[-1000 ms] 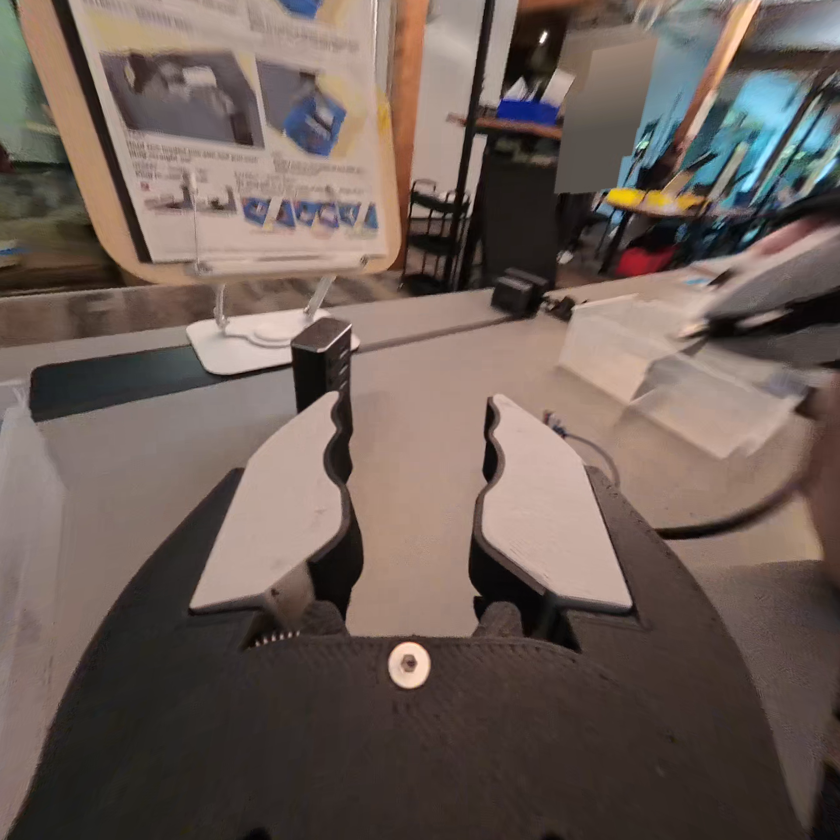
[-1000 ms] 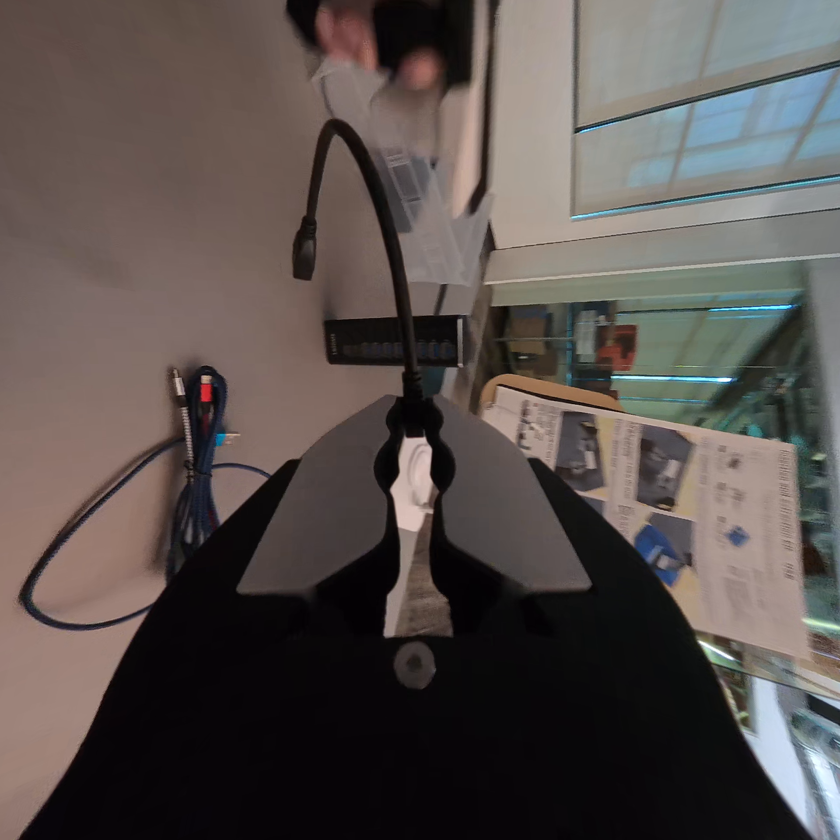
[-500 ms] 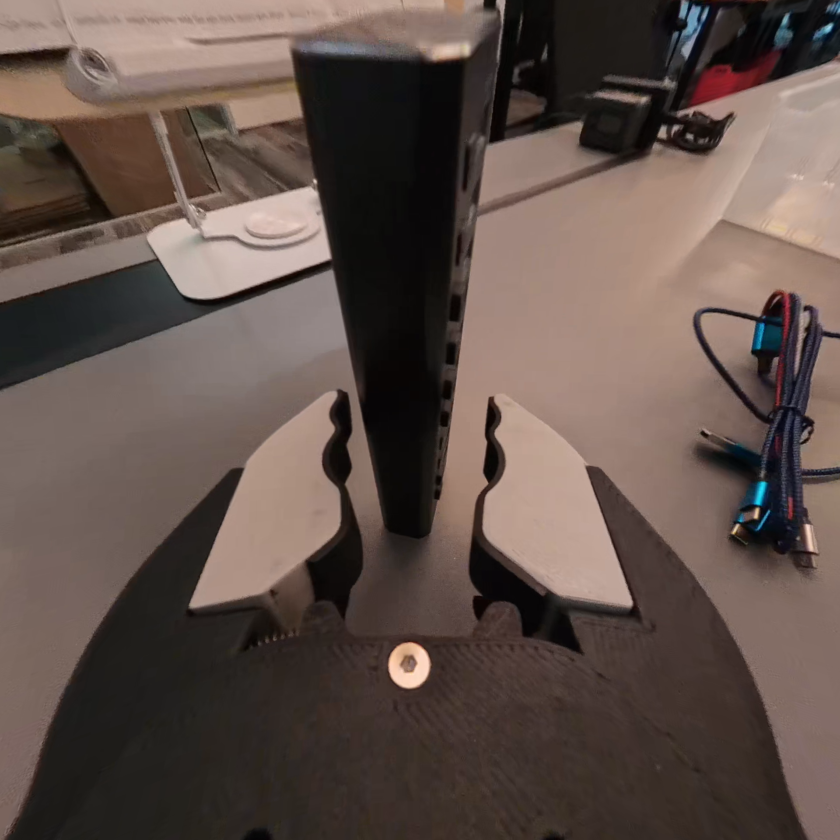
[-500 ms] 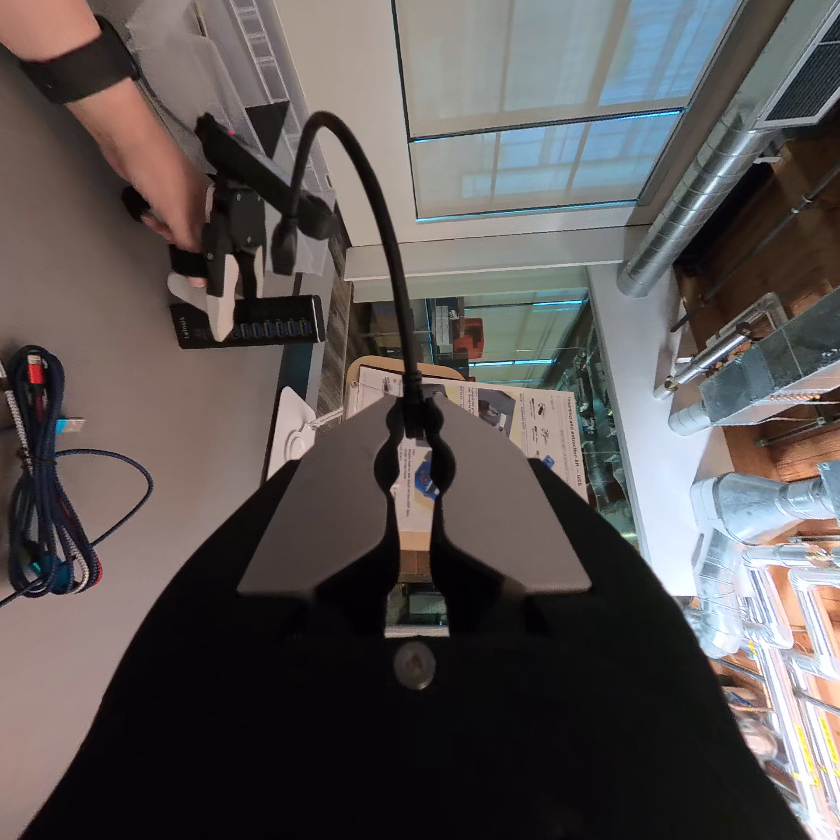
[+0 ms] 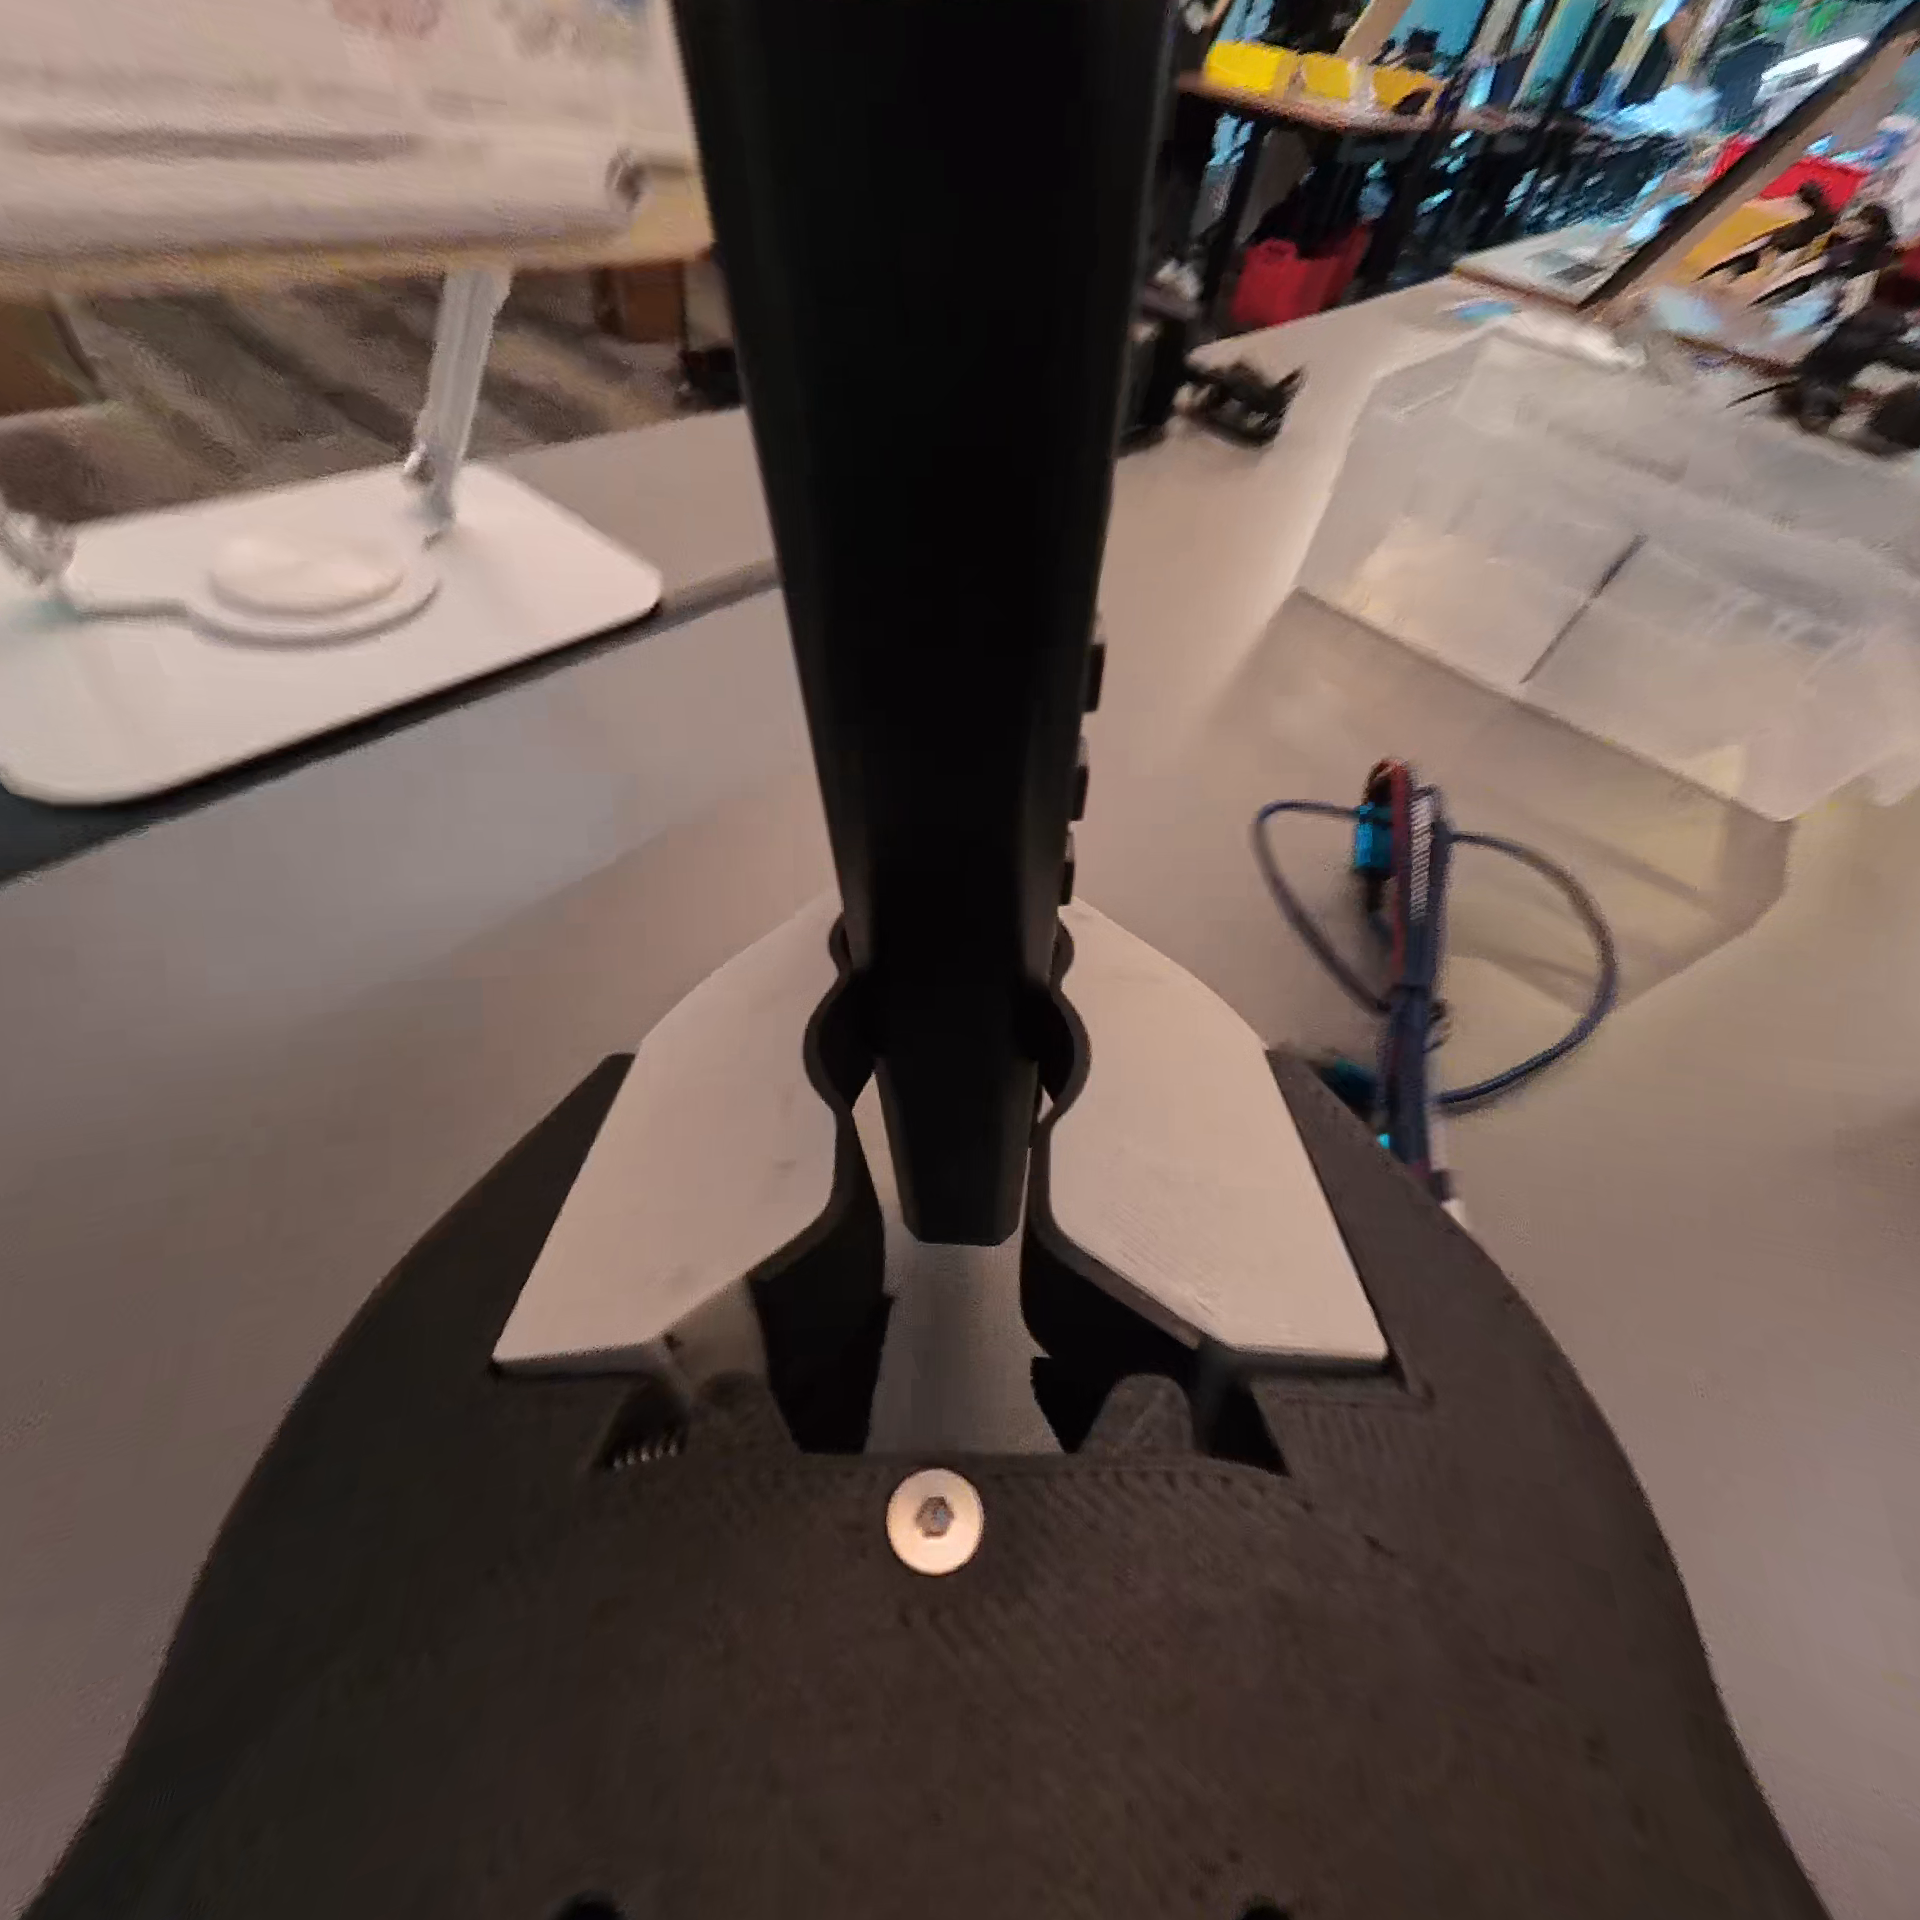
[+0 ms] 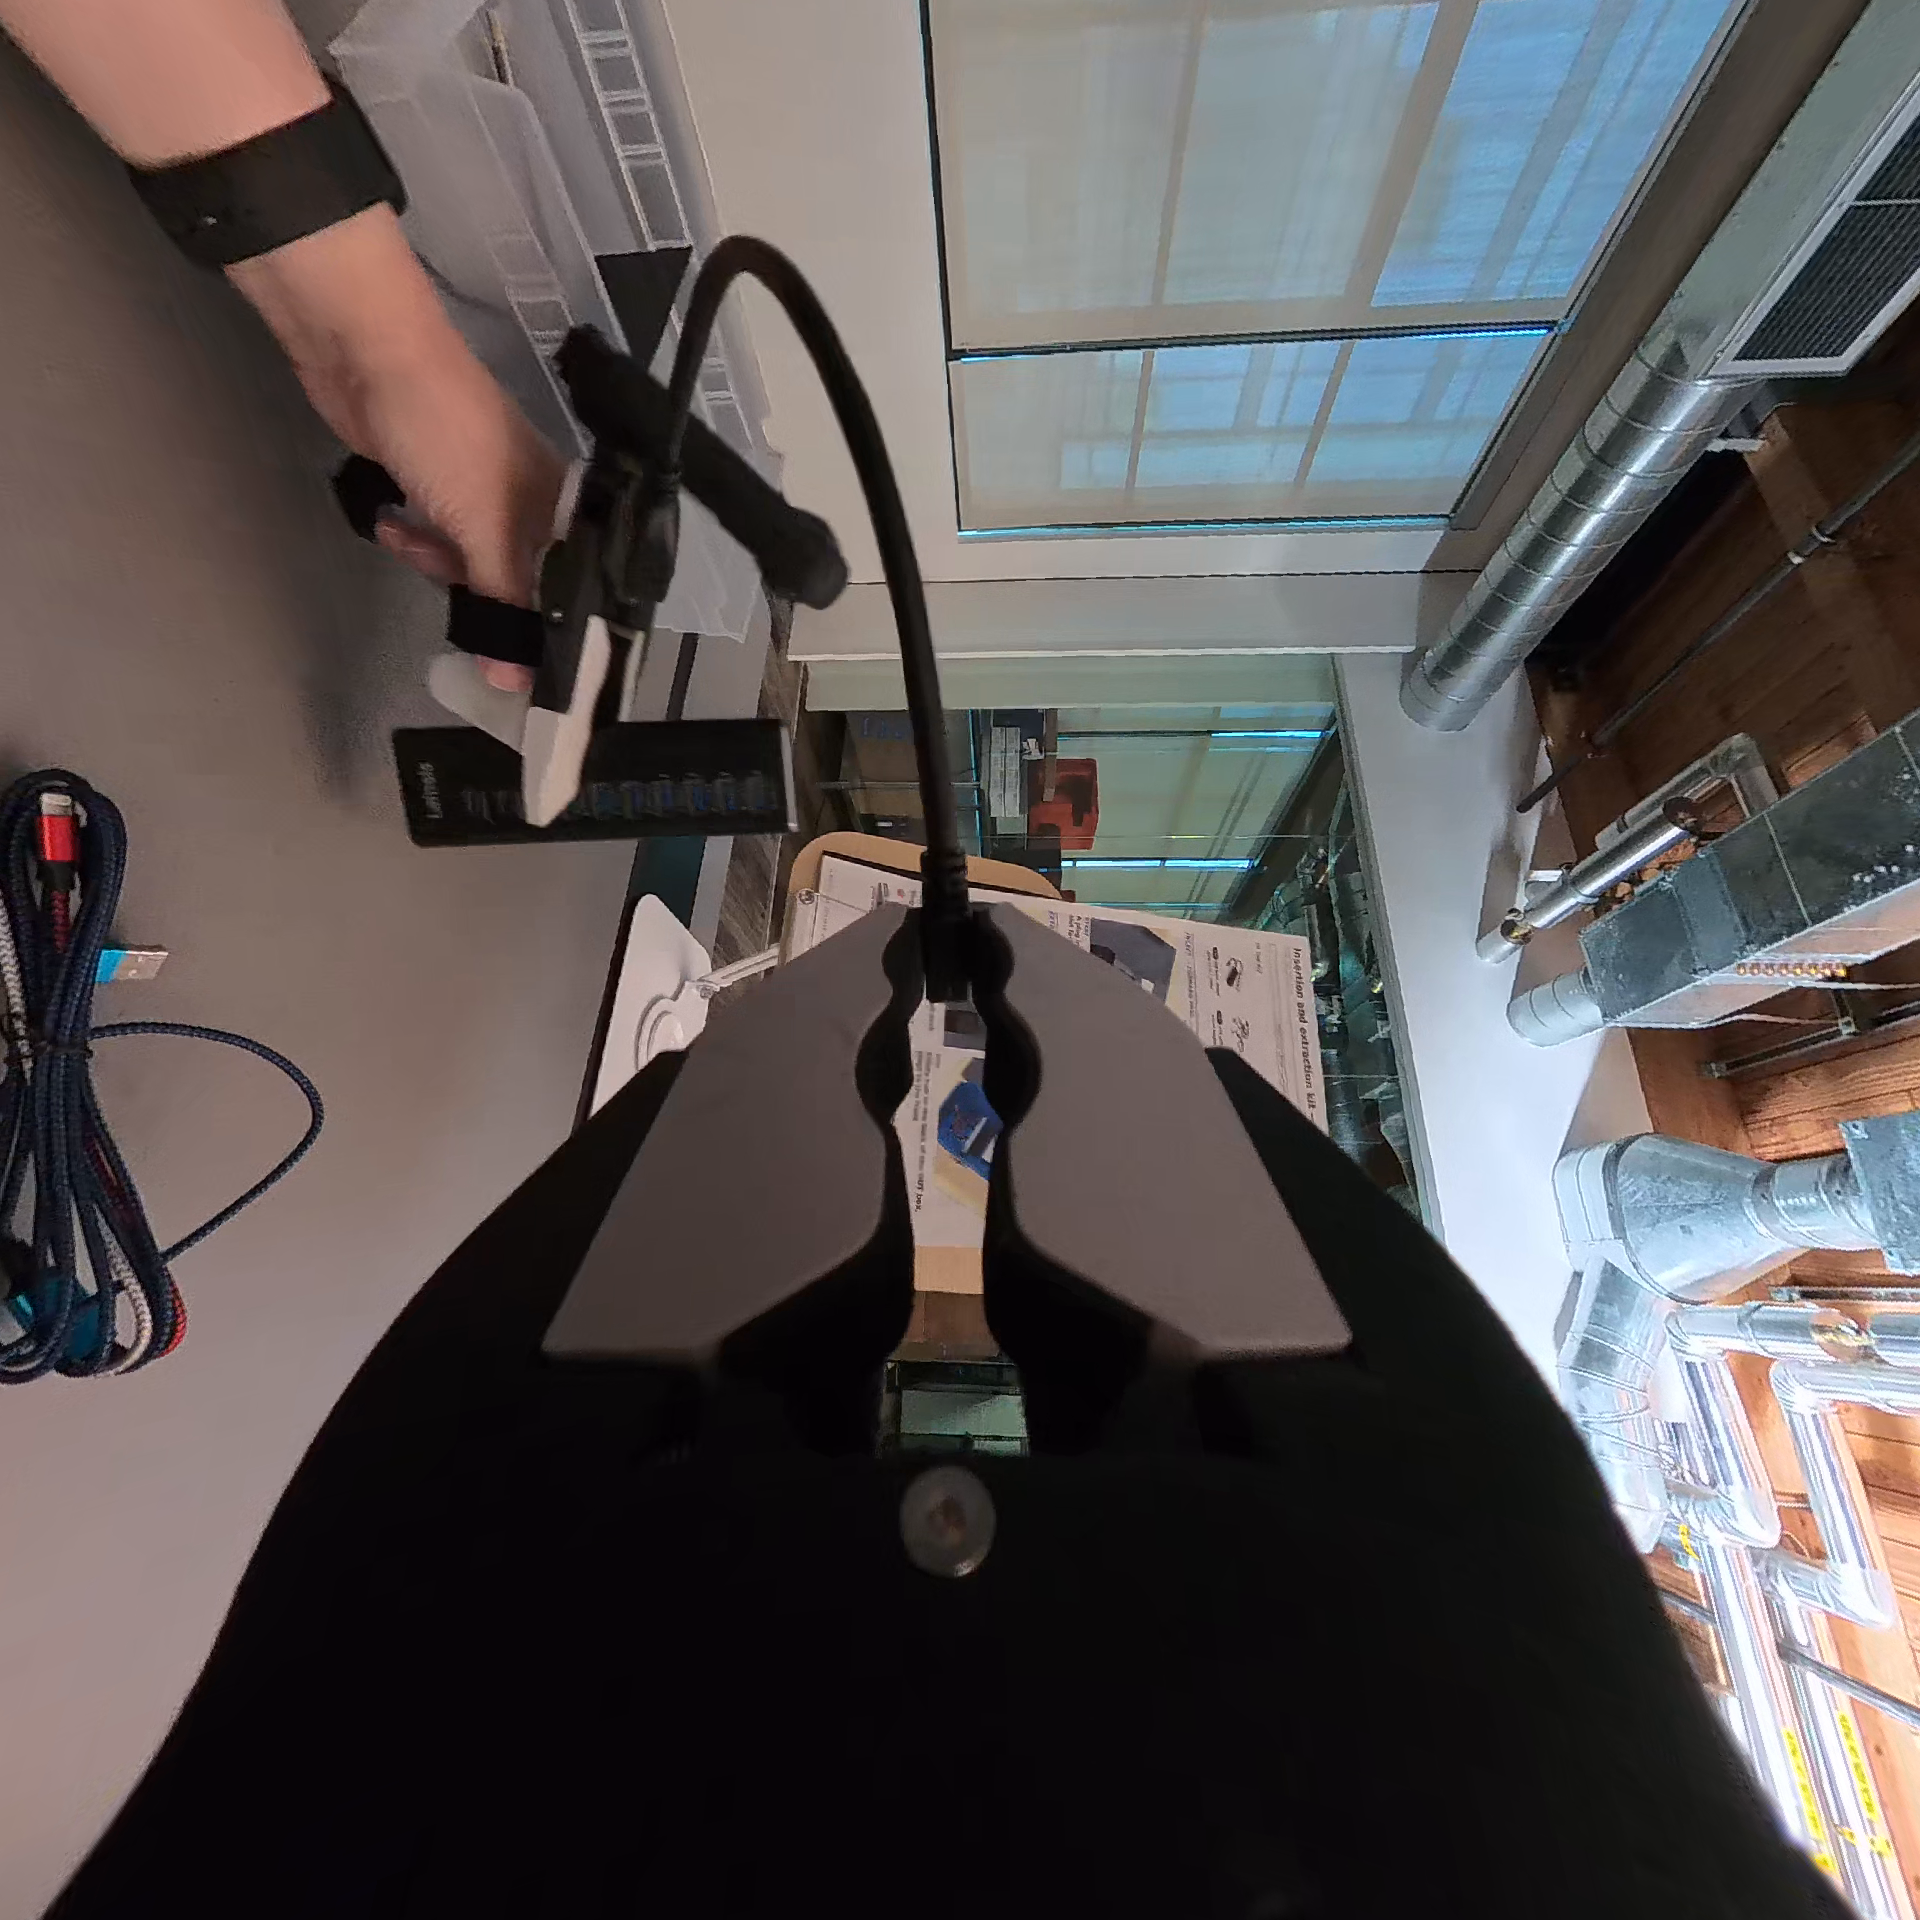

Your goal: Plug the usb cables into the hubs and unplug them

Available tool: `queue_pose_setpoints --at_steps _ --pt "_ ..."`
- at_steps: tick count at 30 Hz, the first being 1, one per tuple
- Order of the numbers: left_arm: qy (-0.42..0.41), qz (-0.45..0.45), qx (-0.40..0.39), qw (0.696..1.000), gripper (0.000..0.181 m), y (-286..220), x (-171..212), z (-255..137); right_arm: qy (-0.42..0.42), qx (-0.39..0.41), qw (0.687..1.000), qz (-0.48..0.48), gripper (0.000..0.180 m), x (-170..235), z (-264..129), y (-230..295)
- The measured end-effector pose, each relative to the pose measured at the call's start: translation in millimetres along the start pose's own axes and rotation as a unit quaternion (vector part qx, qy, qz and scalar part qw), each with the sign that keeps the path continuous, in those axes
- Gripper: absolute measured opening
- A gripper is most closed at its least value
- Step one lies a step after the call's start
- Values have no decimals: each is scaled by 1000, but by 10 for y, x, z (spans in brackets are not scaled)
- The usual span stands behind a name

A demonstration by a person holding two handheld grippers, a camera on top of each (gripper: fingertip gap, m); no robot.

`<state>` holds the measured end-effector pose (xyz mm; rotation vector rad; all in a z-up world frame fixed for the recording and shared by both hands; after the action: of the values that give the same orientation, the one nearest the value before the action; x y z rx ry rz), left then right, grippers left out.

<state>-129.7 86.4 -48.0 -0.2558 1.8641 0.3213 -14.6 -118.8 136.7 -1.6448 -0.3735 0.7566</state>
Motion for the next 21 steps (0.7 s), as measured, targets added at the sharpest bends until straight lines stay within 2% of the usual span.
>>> queue_pose_setpoints --at_steps 6,10,14,21 --pt "-30 51 35 998 28 -361 -950 -43 -29 -32 999 16 8 -140 -4 66" --pt "-51 97 49 993 28 -677 -1492 -79 -13 11 1000 17 8 -143 -136 -86" --pt "-55 145 31 987 28 -1004 -1702 -81 35 63 997 0 8 -52 -206 -226" --pt "-46 173 47 983 28 -1341 -1723 -4 48 100 993 -32 8 -72 -152 -261"
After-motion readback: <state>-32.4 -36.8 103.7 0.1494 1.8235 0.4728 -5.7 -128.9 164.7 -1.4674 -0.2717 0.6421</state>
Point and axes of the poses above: each gripper's, where its closed fingertips meet, z out along the fingers, x out of its underside, y = z × x across the jaws, the point moved 3 cm from there along -z, back along the fingers, and after that the axes turned 14 degrees about z, right-handed, at the moved point
